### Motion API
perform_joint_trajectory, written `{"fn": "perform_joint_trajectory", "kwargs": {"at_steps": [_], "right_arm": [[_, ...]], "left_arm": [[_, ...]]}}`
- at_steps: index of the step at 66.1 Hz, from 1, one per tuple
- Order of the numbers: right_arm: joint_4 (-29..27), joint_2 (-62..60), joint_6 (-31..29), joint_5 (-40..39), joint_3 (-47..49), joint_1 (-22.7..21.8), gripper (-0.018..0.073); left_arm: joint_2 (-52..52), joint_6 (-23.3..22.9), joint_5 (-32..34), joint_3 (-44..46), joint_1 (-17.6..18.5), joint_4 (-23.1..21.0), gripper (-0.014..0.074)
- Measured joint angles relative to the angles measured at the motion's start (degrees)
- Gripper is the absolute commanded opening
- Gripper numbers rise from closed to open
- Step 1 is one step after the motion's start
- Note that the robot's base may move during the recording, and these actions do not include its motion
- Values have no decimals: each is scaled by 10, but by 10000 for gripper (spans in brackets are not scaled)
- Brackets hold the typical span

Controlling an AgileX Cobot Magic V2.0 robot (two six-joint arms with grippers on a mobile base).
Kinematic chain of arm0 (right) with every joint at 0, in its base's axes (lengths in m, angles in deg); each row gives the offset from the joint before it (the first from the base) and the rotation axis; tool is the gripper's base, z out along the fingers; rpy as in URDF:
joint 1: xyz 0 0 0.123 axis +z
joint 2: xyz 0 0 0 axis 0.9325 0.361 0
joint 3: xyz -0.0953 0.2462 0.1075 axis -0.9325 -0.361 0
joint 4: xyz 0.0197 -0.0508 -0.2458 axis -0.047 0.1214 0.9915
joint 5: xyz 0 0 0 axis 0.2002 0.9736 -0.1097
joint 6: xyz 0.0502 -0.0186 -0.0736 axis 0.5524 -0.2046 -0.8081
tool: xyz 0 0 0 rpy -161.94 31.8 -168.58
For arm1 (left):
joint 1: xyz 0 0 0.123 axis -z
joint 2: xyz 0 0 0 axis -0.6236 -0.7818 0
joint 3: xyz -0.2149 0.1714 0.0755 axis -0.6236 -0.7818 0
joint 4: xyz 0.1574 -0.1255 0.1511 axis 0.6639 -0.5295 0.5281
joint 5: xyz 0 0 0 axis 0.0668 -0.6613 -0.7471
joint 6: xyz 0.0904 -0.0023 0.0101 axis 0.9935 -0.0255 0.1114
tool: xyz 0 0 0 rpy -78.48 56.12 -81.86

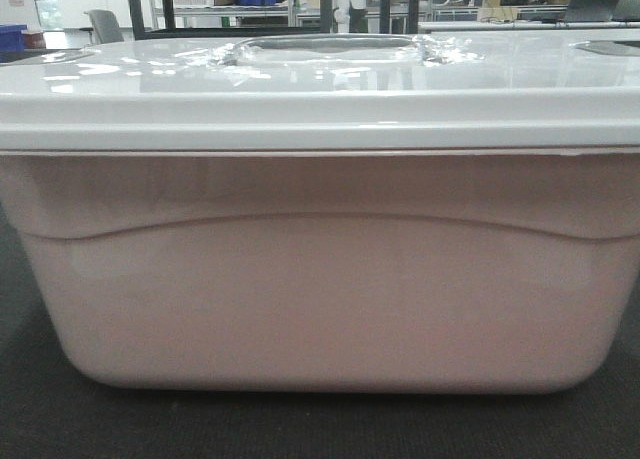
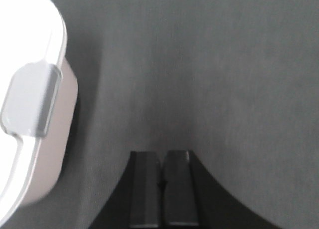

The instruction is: Grab white bin and place on right shelf

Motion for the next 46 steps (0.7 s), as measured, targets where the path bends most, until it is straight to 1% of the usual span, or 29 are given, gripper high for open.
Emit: {"fn": "perform_joint_trajectory", "kwargs": {"at_steps": [6,20,37,46], "right_arm": [[0,48,0,40,39,0,28],[-1,143,0,52,94,0,28],[-10,223,0,52,103,0,28],[-12,246,0,51,103,0,28]], "left_arm": [[-39,0,0,22,0,-20,-126],[-106,0,4,40,0,-62,-126],[-158,0,6,40,0,-67,-126],[-174,0,8,40,0,-68,-126]]}}
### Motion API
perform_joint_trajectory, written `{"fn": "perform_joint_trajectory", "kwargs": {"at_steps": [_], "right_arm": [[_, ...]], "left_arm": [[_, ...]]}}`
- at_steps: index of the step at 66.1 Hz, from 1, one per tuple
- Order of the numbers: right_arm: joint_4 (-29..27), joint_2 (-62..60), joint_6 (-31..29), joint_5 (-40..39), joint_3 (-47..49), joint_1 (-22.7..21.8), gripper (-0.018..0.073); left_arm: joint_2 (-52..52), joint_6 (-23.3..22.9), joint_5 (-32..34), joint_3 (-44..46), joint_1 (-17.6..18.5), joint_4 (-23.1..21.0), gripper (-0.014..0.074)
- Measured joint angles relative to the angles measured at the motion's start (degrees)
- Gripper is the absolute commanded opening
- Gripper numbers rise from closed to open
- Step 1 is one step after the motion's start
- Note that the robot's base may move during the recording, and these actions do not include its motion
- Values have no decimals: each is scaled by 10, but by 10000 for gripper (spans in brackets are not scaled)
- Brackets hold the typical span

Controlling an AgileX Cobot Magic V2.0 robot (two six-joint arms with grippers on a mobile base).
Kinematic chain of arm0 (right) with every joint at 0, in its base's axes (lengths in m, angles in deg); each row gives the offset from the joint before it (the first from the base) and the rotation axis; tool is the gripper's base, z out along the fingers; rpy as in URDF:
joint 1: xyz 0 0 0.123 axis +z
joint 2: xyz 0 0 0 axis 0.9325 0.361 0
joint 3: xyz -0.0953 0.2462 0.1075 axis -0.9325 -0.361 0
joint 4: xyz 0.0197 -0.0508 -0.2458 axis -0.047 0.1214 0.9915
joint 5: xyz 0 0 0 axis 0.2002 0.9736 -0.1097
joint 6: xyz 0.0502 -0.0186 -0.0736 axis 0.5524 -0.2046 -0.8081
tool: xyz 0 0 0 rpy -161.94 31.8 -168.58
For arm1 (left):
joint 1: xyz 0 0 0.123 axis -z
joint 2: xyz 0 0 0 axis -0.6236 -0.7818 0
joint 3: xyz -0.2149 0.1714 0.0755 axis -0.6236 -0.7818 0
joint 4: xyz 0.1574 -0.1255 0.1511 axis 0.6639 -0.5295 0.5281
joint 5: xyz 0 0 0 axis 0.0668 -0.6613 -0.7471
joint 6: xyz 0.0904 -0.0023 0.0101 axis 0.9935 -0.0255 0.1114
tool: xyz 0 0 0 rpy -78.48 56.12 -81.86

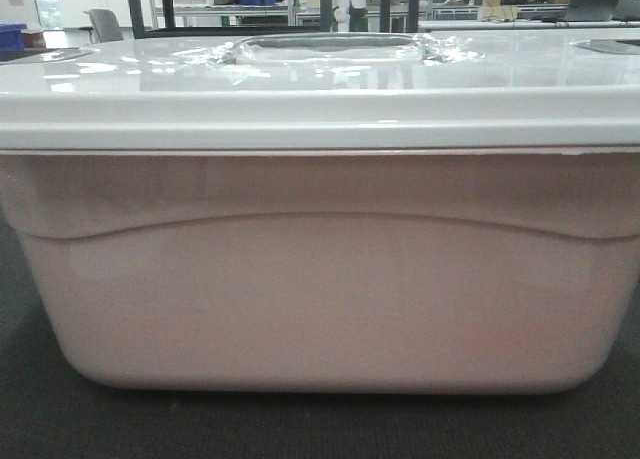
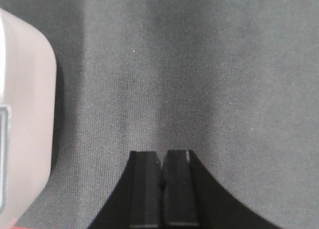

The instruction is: Grab white bin and place on right shelf

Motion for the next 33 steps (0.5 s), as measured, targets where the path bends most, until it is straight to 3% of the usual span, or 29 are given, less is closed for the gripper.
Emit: {"fn": "perform_joint_trajectory", "kwargs": {"at_steps": [9,16,22,30,33], "right_arm": [[-8,10,0,0,0,0,32],[-17,12,0,-1,0,0,90],[-26,14,0,-1,0,0,256],[-33,19,0,-1,1,0,603],[-33,19,0,-1,1,0,618]], "left_arm": [[-6,0,1,0,0,0,-116],[-6,0,1,0,0,0,-28],[-6,0,1,0,0,0,156],[-6,0,2,0,0,-1,432],[-6,0,3,0,0,-1,507]]}}
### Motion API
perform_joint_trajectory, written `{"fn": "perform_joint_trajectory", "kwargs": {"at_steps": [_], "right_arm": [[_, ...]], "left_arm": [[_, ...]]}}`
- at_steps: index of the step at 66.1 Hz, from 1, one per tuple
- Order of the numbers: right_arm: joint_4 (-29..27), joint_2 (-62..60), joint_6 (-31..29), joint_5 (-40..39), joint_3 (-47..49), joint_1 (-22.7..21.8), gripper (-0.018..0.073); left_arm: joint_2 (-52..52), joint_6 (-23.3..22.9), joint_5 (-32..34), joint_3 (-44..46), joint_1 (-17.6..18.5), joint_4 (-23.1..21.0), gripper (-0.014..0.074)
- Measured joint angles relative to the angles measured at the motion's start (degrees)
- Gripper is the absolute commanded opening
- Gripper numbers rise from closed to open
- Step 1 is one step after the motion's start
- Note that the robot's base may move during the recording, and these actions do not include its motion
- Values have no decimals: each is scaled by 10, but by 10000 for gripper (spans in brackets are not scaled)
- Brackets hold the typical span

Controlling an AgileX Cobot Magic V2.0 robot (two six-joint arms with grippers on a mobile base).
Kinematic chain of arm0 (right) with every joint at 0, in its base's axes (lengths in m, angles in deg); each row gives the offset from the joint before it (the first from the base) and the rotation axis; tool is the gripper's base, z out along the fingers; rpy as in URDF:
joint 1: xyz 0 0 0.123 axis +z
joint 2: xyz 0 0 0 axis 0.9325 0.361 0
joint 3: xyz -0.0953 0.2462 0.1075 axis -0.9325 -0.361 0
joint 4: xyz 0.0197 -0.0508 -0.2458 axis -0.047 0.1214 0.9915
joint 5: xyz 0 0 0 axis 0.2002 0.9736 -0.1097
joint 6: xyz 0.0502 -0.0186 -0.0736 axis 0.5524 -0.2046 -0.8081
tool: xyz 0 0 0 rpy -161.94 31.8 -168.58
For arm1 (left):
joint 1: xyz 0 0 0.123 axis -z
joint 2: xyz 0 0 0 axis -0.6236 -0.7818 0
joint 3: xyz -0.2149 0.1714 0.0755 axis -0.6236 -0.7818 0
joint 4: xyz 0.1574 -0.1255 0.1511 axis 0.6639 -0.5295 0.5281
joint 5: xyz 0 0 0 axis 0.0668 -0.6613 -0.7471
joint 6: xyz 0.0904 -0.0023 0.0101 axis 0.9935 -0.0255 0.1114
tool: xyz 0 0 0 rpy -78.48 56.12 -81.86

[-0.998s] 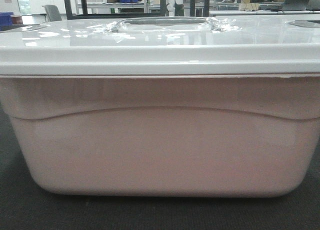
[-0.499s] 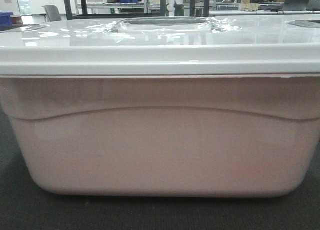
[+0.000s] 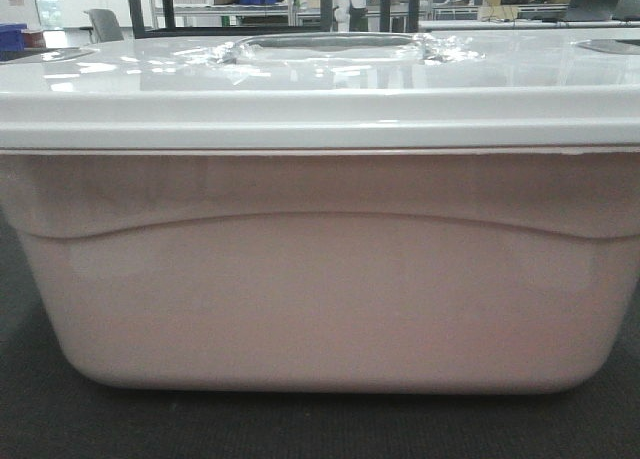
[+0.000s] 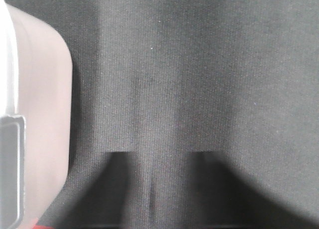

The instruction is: Grab white bin and place on right shelf

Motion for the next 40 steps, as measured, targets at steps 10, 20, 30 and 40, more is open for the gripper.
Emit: {"fn": "perform_joint_trajectory", "kwargs": {"at_steps": [10,20,30,40], "right_arm": [[0,0,0,0,0,0,601],[-1,0,0,0,4,0,601],[-19,0,0,0,26,-16,601],[-131,0,-65,0,36,-77,601]], "left_arm": [[0,0,6,0,0,0,532],[0,0,7,0,0,-19,532],[0,0,4,0,-14,-87,528],[0,61,-11,0,-76,-215,493]]}}
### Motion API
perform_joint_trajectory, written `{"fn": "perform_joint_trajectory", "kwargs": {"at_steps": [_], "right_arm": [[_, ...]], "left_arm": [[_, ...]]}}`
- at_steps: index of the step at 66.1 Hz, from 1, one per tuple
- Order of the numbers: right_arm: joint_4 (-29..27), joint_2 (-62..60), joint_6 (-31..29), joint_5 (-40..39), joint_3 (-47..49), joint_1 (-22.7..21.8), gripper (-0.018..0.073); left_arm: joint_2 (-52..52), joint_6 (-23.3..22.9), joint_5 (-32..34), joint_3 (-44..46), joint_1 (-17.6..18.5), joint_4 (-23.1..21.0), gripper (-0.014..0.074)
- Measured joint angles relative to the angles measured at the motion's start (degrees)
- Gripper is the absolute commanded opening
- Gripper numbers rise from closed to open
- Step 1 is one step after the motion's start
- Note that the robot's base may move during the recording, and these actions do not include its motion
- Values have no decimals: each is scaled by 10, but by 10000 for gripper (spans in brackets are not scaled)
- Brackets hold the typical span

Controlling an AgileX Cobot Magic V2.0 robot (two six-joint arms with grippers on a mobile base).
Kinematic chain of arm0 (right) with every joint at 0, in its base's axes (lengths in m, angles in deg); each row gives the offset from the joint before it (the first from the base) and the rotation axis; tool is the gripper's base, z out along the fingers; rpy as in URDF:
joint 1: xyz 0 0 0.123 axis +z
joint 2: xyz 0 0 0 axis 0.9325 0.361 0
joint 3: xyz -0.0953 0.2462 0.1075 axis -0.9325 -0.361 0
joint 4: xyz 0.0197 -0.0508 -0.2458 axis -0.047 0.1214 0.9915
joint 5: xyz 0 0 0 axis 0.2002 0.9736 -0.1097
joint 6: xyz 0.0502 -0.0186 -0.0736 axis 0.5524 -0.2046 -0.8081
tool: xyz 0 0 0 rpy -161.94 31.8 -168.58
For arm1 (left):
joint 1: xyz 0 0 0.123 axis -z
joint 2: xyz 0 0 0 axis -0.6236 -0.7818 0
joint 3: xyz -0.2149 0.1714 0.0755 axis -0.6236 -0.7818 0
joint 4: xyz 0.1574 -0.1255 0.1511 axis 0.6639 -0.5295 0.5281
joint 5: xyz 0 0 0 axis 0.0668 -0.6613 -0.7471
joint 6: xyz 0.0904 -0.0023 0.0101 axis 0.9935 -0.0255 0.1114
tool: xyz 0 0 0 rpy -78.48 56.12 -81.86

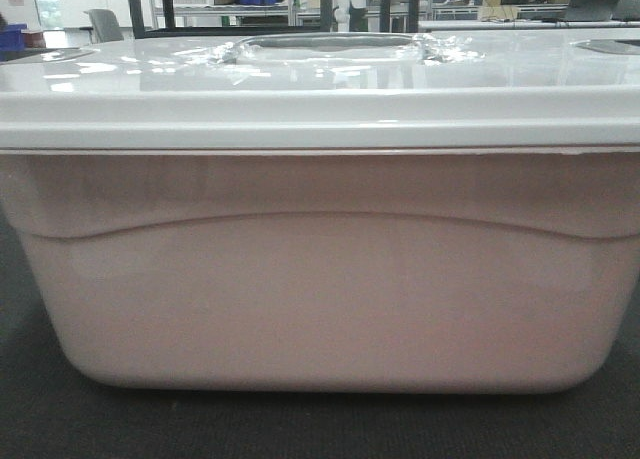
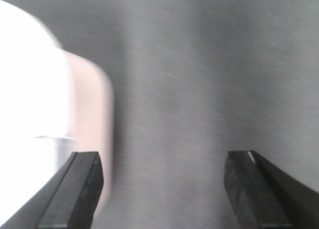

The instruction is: Grab white bin and place on right shelf

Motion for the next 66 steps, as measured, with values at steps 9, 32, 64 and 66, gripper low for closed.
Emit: {"fn": "perform_joint_trajectory", "kwargs": {"at_steps": [9,32,64,66], "right_arm": [[-121,0,-69,0,-2,-70,601],[-287,0,-172,-7,-126,-109,601],[-339,-19,-195,-16,-187,-102,601],[-340,-19,-195,-16,-188,-99,601]], "left_arm": [[0,103,-29,0,-61,-145,490],[-1,218,-76,-64,-102,-285,490],[-77,274,-70,-81,-66,-340,490],[-80,275,-70,-81,-60,-341,490]]}}
